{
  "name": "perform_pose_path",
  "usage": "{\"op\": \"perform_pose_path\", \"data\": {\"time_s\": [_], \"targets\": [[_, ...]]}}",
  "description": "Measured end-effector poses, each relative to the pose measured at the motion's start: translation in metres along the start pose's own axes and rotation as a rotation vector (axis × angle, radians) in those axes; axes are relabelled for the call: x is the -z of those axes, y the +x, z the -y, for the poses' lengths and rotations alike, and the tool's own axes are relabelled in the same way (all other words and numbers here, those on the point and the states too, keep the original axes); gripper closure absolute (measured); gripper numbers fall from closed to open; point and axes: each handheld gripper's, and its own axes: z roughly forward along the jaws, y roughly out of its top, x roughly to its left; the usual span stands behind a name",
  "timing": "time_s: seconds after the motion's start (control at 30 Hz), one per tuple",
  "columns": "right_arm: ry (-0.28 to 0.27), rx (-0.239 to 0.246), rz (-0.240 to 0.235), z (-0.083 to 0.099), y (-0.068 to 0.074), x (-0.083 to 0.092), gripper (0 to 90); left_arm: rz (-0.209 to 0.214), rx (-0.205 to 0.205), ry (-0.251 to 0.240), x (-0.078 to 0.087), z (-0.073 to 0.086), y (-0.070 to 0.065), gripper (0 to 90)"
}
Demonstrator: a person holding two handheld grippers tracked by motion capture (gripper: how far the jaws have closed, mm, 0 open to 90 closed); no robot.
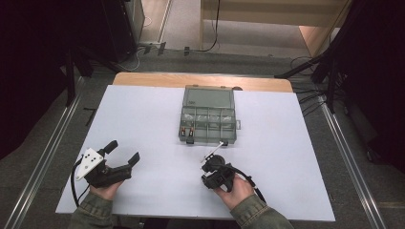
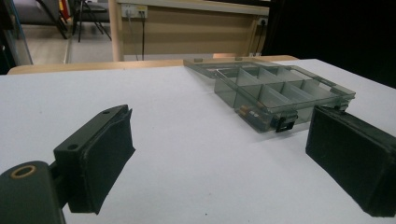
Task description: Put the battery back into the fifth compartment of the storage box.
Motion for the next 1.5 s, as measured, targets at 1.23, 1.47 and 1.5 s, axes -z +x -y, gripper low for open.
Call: {"op": "perform_pose_path", "data": {"time_s": [1.23,1.47,1.5], "targets": [[-0.086,-0.039,-0.039,-0.013,-0.008,0.016,77.6,-0.004,-0.001,-0.003,-0.001,0.0,0.0,7.6],[-0.109,-0.038,-0.032,-0.025,-0.009,0.023,77.6,-0.003,-0.001,-0.003,-0.001,0.0,0.0,7.6],[-0.118,-0.039,-0.032,-0.028,-0.009,0.024,77.6,-0.003,-0.001,-0.003,-0.001,0.0,0.0,7.6]]}}
